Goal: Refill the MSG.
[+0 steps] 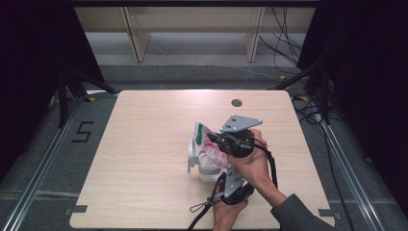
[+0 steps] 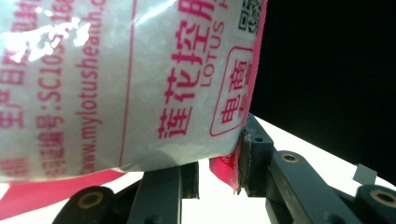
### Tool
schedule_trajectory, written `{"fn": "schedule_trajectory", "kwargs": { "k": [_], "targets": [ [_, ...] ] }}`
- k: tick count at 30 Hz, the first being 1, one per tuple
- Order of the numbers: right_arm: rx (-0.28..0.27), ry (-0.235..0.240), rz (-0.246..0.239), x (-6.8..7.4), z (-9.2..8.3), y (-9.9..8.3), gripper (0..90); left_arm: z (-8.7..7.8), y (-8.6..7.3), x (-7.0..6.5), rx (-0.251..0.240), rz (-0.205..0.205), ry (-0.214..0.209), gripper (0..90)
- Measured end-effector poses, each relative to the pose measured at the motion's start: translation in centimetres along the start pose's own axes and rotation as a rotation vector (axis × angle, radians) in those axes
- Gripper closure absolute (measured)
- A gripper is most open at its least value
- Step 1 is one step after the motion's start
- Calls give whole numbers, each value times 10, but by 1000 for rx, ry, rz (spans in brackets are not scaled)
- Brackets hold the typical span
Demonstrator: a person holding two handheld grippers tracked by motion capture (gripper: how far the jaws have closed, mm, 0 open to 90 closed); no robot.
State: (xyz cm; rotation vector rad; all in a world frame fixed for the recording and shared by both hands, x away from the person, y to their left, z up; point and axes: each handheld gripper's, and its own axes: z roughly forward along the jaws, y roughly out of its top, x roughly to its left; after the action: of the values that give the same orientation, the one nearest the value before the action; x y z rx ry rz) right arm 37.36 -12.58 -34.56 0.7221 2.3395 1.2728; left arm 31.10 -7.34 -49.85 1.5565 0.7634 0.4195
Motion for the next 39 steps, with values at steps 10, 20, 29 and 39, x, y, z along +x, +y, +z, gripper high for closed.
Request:
{"fn": "schedule_trajectory", "kwargs": {
  "k": [10, 20, 29, 39],
  "targets": [
    [-9, -4, 3, -2, -2, 0, 900, 0, 1, -1, 3, 4, -4, 722],
    [-16, -5, 11, 0, -2, 0, 900, 0, 1, -1, -2, 5, -2, 723],
    [-19, 0, 16, 0, -1, 2, 900, -1, 2, 0, -9, 10, 1, 723],
    [-21, 3, 15, -2, -4, 5, 900, -2, 3, 1, -14, 17, 0, 725]
  ]
}}
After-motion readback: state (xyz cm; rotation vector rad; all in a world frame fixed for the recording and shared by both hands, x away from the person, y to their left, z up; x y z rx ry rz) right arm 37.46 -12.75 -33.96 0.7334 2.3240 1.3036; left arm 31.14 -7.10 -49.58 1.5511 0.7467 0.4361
